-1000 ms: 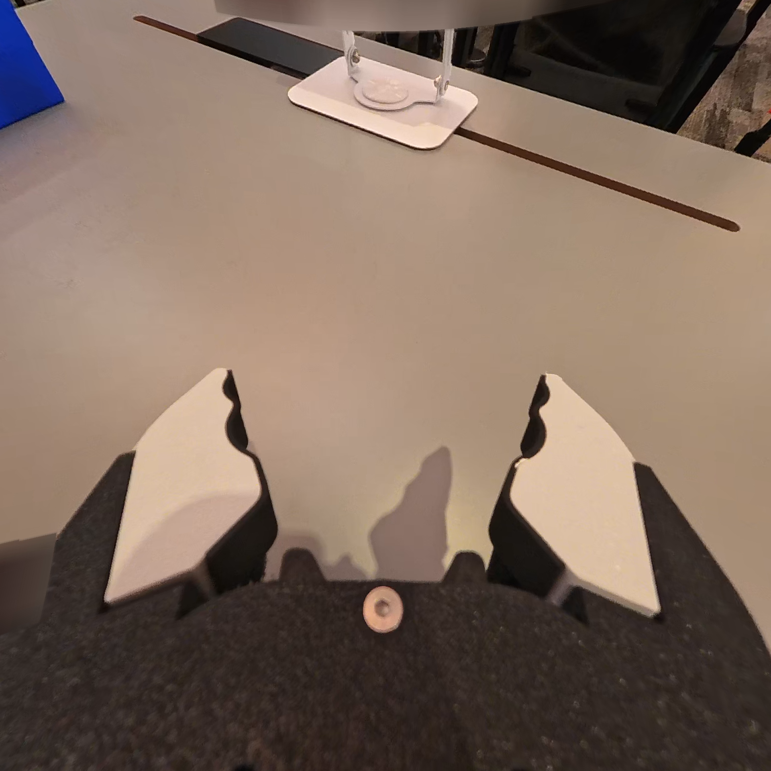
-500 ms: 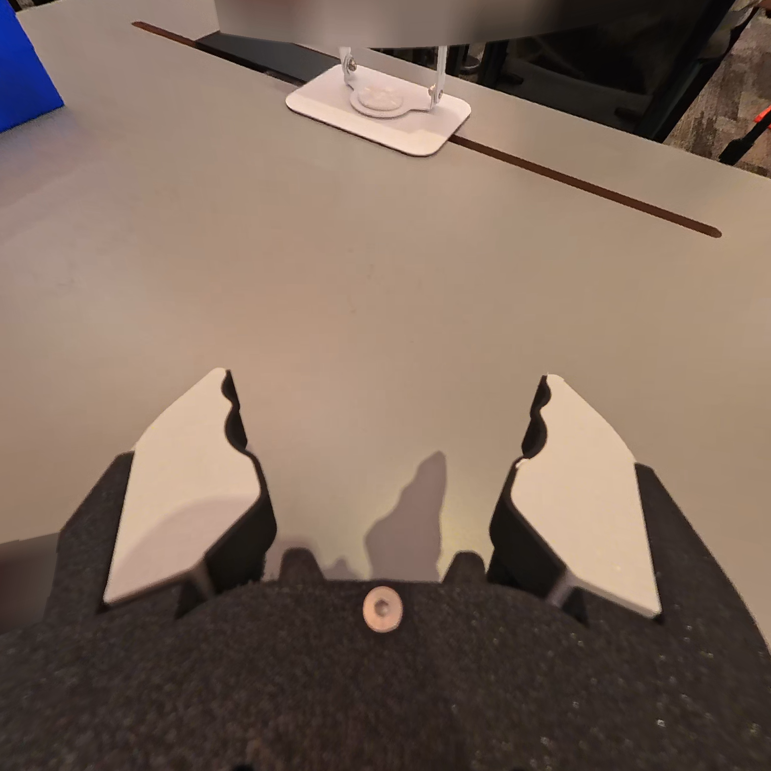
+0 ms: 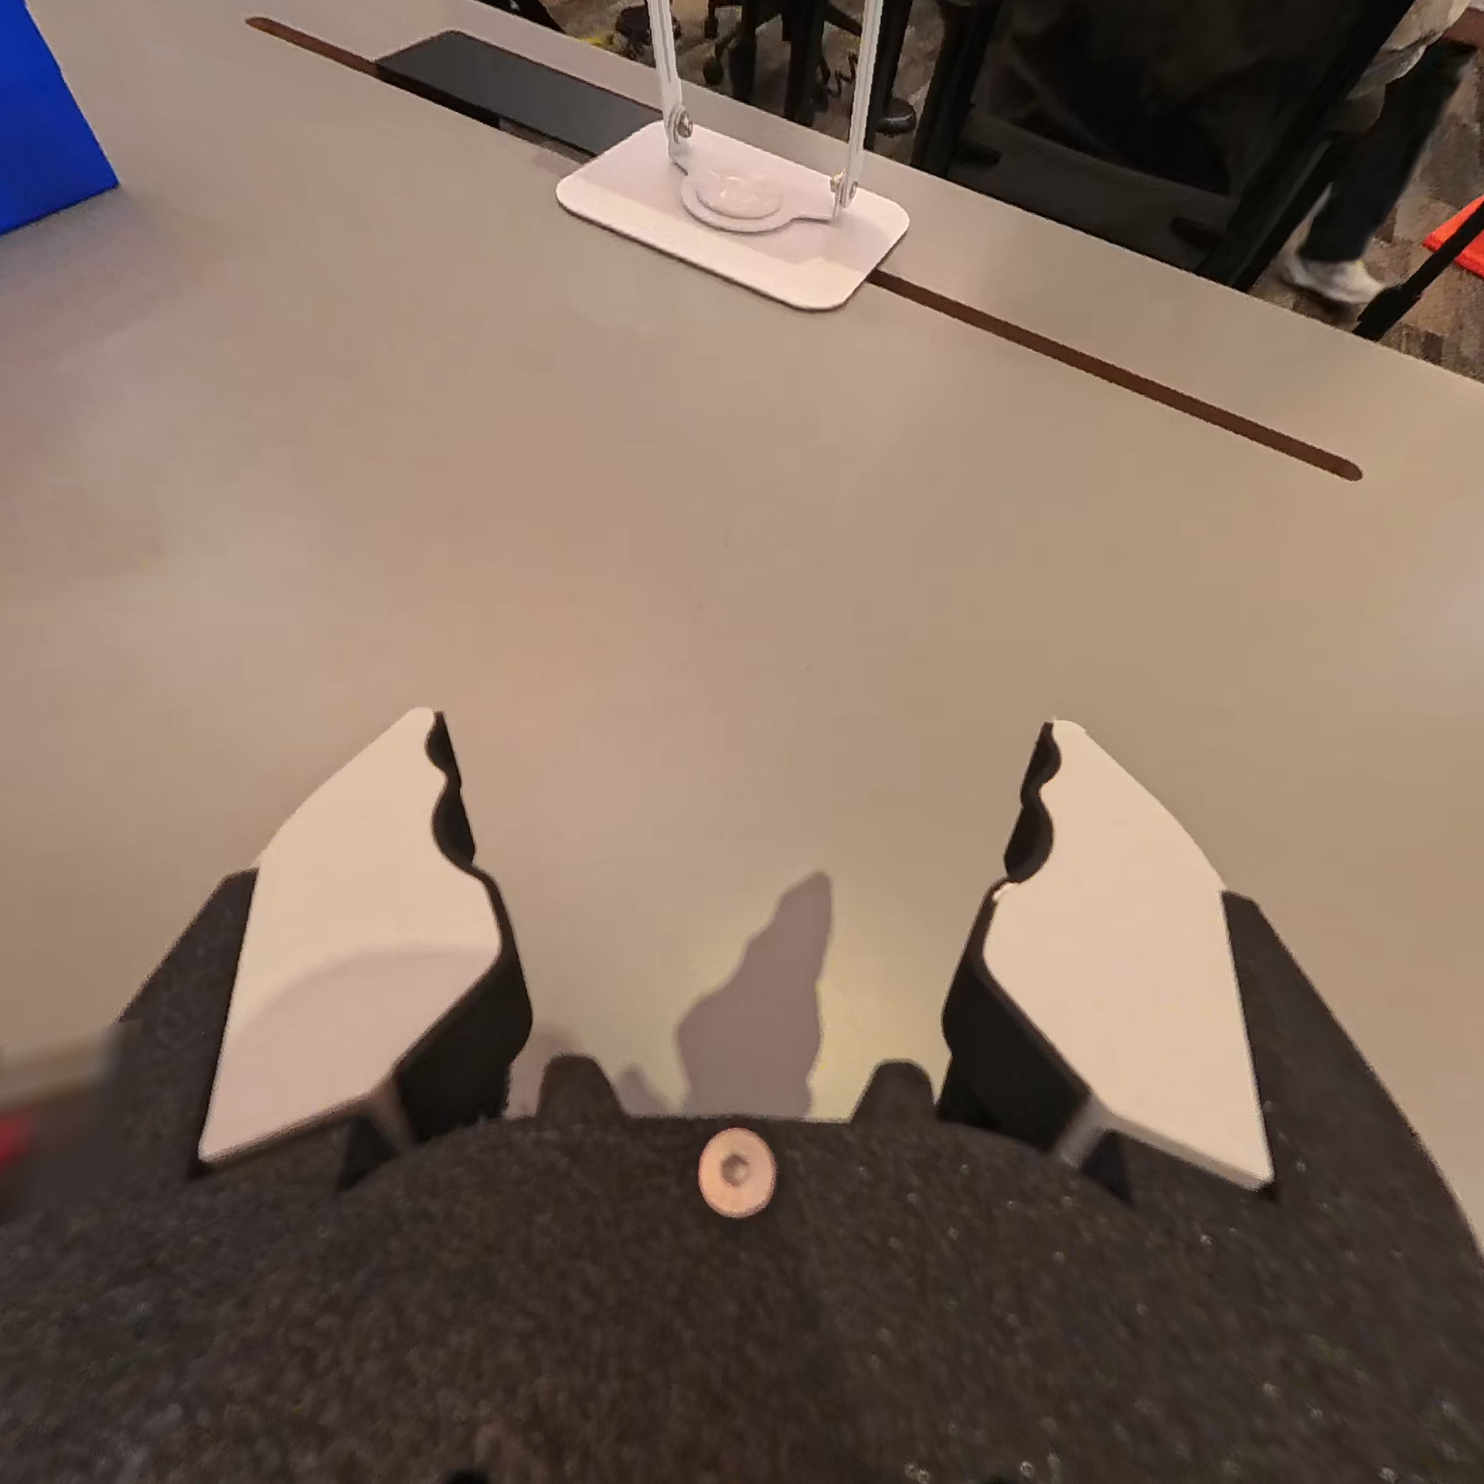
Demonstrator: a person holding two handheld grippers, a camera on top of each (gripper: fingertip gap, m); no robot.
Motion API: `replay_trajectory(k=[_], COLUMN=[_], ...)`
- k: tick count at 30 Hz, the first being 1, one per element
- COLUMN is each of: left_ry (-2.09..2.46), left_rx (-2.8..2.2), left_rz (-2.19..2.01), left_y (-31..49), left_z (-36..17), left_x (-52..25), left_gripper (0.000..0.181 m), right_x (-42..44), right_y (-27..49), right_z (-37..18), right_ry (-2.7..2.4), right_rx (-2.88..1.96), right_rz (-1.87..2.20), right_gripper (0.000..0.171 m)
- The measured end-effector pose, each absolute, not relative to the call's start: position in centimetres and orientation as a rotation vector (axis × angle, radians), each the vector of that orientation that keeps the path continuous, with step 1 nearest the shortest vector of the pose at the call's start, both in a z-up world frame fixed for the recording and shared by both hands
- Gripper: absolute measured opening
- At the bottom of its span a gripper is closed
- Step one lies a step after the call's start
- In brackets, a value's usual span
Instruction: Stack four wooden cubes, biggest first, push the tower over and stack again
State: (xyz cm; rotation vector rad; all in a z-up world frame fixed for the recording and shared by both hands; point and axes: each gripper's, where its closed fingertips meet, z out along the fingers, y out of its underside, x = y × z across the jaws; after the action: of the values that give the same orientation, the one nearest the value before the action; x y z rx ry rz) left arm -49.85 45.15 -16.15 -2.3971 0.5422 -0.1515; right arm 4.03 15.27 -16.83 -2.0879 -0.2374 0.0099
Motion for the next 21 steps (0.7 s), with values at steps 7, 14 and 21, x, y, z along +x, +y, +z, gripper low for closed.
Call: replay_trajectory(k=[7,14,21], left_ry=[0.505,0.519,0.555], left_rx=[-2.503,-2.512,-2.565], left_rz=[-0.155,-0.178,-0.172], left_y=[46.8,46.9,46.9], left_z=[-18.4,-19.3,-21.1], left_x=[-49.2,-47.9,-47.0], left_gripper=[0.085,0.079,0.077], right_x=[3.1,2.4,2.0], right_y=[16.3,17.2,17.6], right_z=[-15.7,-14.9,-14.3], right_ry=[-0.281,-0.31,-0.324], right_rx=[-2.086,-2.095,-2.099], right_rz=[0.016,-0.007,-0.025], right_gripper=[0.13,0.13,0.13])
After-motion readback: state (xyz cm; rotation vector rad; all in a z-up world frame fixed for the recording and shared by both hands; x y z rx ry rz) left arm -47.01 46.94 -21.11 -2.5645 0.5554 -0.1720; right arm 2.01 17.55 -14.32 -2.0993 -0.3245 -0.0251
